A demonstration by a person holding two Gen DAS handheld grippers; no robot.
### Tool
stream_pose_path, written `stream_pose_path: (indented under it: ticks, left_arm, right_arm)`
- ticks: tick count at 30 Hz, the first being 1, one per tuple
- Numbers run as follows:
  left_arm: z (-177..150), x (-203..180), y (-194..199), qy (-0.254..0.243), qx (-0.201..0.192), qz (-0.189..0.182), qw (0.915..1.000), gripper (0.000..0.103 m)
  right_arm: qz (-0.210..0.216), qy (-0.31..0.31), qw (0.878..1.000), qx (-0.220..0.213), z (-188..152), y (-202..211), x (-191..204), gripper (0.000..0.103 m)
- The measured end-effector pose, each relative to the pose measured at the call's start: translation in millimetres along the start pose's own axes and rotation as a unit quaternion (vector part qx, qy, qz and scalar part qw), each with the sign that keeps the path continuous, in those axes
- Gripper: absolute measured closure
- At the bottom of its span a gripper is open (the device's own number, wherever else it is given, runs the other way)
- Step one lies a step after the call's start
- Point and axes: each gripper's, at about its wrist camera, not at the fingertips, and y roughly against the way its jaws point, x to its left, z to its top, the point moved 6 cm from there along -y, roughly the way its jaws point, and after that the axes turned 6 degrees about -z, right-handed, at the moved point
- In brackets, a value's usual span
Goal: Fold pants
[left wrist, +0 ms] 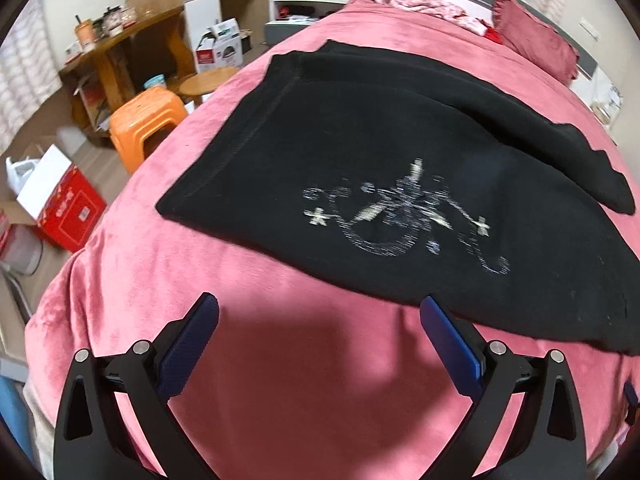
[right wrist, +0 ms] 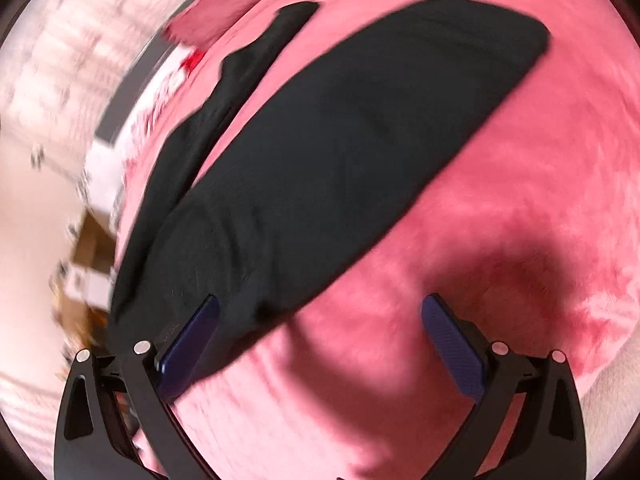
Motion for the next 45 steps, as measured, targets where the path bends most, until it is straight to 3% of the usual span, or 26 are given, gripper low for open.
stream_pose_path:
  ticks: [5,10,14,17,19,21,23,25,27,28,32,35,39,45]
  left_arm:
    - [8,11,-9,0.013,-0.003,-0.016,0.9998,0.003]
    - [17,25,-20,0.074,-0.009,-0.090,0.9932,0.003]
    - [22,34,-29,0.116,-0.003,-0.094,0.9888,0.003]
    - [29,32,-31,0.124,-0.010,-0.093,0.9878,0.003]
    - [35,32,-33,0.120,-0.018,-0.093,0.9883,0.003]
    - [39,32,-34,0.118,-0.023,-0.093,0.9884,0.010]
    - [44,36,-35,0.120,-0.028,-0.083,0.9889,0.028]
    - [49,42,-37,0.127,-0.031,-0.081,0.9881,0.037]
    - [53,45,-39,0.134,-0.029,-0.078,0.9875,0.047]
    - [54,47,-39,0.134,-0.027,-0.072,0.9880,0.057]
    - [57,51,-39,0.131,-0.020,-0.071,0.9886,0.082]
    - [59,54,-38,0.127,-0.016,-0.078,0.9887,0.093]
    - [66,56,-23,0.128,-0.032,-0.089,0.9873,0.097]
    - [66,59,16,0.118,-0.048,-0.121,0.9844,0.097]
  right_arm:
    - [0.040,-0.043,0.998,-0.014,25,5,-12,0.002]
    - [0.067,-0.076,0.994,-0.032,51,3,-26,0.003]
    - [0.068,-0.090,0.993,-0.035,60,-3,-26,0.004]
    - [0.058,-0.085,0.994,-0.039,69,-3,-25,0.012]
    - [0.051,-0.080,0.995,-0.042,72,-4,-29,0.024]
    - [0.046,-0.078,0.995,-0.041,77,-6,-31,0.030]
    - [0.043,-0.076,0.995,-0.039,81,-8,-31,0.038]
    - [0.033,-0.068,0.996,-0.040,86,-9,-33,0.061]
    - [0.025,-0.064,0.997,-0.040,89,-11,-38,0.076]
    - [0.028,-0.066,0.997,-0.038,90,-12,-40,0.079]
    - [0.032,-0.066,0.997,-0.036,90,-12,-43,0.081]
    - [0.027,-0.059,0.997,-0.038,92,-12,-41,0.082]
    - [0.023,-0.047,0.998,-0.043,97,-5,-38,0.085]
    - [0.014,0.034,0.997,-0.063,103,19,-17,0.087]
